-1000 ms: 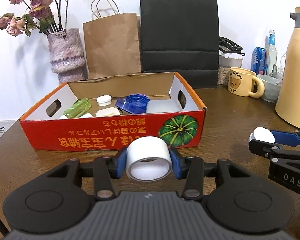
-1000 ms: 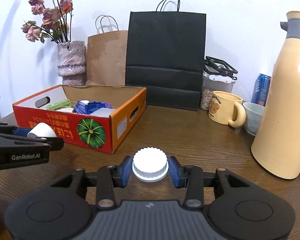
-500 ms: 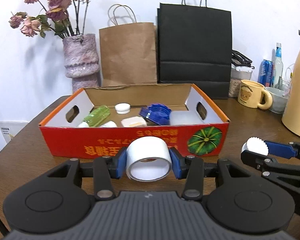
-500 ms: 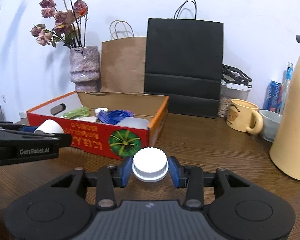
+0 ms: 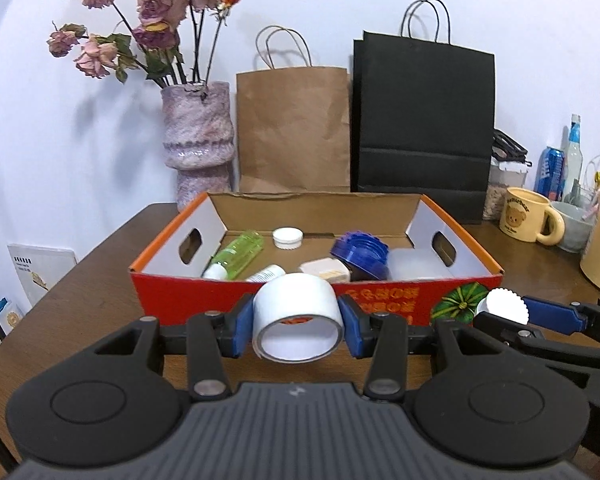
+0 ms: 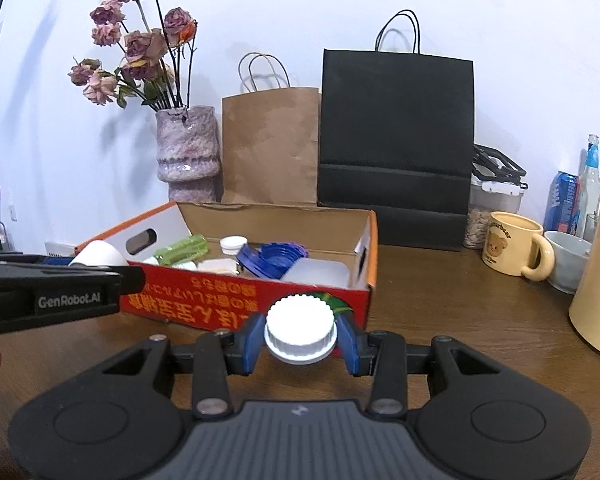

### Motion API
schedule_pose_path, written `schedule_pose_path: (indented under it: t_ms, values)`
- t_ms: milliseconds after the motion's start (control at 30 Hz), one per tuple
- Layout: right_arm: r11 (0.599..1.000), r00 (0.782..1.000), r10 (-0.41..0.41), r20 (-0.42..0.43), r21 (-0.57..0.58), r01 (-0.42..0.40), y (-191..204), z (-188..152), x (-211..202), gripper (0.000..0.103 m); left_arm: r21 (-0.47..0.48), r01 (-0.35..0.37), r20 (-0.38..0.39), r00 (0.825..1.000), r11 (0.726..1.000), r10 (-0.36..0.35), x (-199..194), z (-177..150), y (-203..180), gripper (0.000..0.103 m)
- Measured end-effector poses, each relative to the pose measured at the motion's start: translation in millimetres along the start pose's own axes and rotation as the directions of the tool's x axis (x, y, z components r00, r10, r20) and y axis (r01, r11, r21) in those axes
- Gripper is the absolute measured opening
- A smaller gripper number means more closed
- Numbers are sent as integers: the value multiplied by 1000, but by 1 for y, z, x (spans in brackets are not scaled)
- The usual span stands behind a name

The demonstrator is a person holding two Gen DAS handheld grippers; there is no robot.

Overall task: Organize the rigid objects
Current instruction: 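Carry the tape roll and ridged cap over the red box with both grippers, then open both grippers to drop the tape roll and ridged cap into the box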

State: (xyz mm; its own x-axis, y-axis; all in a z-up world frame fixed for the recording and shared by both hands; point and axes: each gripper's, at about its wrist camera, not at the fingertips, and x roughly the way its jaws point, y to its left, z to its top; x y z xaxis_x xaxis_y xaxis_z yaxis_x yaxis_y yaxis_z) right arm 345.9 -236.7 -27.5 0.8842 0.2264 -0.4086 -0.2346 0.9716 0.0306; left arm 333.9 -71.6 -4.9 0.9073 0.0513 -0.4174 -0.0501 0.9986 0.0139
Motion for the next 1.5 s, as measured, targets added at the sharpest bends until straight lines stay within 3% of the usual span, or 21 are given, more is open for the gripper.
schedule_pose_path:
  t_ms: [567, 1500]
  values:
    - [1000, 997, -9, 78, -3, 10, 30, 35, 13, 39, -58, -34, 54, 998, 998, 37, 7, 28, 31, 46]
    - [999, 996, -15, 89, 50, 10, 24, 62, 85, 39, -86, -76, 52, 995, 993, 80, 70, 59, 50, 46]
